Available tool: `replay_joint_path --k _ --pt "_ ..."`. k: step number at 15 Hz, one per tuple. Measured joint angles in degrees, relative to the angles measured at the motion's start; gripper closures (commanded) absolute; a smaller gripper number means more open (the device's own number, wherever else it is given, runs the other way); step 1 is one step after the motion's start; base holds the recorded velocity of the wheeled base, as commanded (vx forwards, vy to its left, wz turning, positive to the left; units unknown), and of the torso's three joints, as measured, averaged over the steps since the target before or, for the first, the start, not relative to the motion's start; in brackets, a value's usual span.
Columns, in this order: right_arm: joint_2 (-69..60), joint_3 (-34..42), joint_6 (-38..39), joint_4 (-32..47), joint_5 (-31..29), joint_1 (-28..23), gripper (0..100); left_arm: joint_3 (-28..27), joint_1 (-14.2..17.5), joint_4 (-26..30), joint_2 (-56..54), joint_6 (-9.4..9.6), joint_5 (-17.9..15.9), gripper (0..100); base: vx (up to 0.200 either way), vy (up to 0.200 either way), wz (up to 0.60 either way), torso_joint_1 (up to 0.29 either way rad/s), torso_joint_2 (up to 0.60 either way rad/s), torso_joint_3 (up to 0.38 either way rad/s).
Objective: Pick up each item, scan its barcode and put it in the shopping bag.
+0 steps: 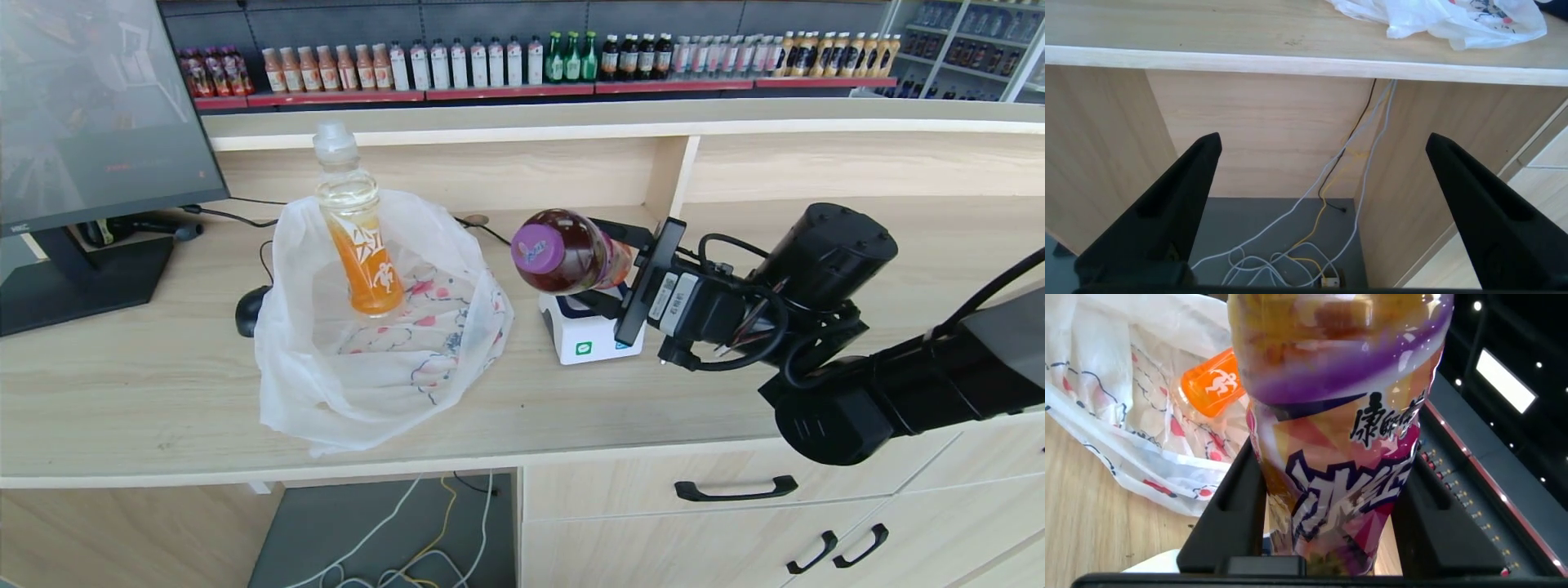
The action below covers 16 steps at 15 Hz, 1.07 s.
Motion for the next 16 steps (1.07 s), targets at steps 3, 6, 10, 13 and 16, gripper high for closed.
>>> replay_joint_path --k 3,6,10,13,16 --pt "0.0 0.0 0.0 0.0 0.0 0.0 100 0.0 0.0 0.0 0.0 0.00 0.0 0 0.000 0.000 0.00 0.000 0.00 0.000" --pt "0.2 0.0 0.0 0.0 0.0 0.1 100 0.0 0.0 0.0 0.0 0.00 0.0 0 0.000 0.000 0.00 0.000 0.00 0.000" --pt "0.5 -0.2 0.0 0.0 0.0 0.3 100 0.0 0.0 0.0 0.0 0.00 0.0 0 0.000 0.000 0.00 0.000 0.00 0.000" --pt "0.6 -0.4 0.0 0.1 -0.2 0.3 100 0.0 0.0 0.0 0.0 0.00 0.0 0 0.000 0.000 0.00 0.000 0.00 0.000" --pt "0.6 -1.3 0.4 0.4 -0.6 1.6 100 0.0 0.0 0.0 0.0 0.00 0.0 0 0.000 0.000 0.00 0.000 0.00 0.000"
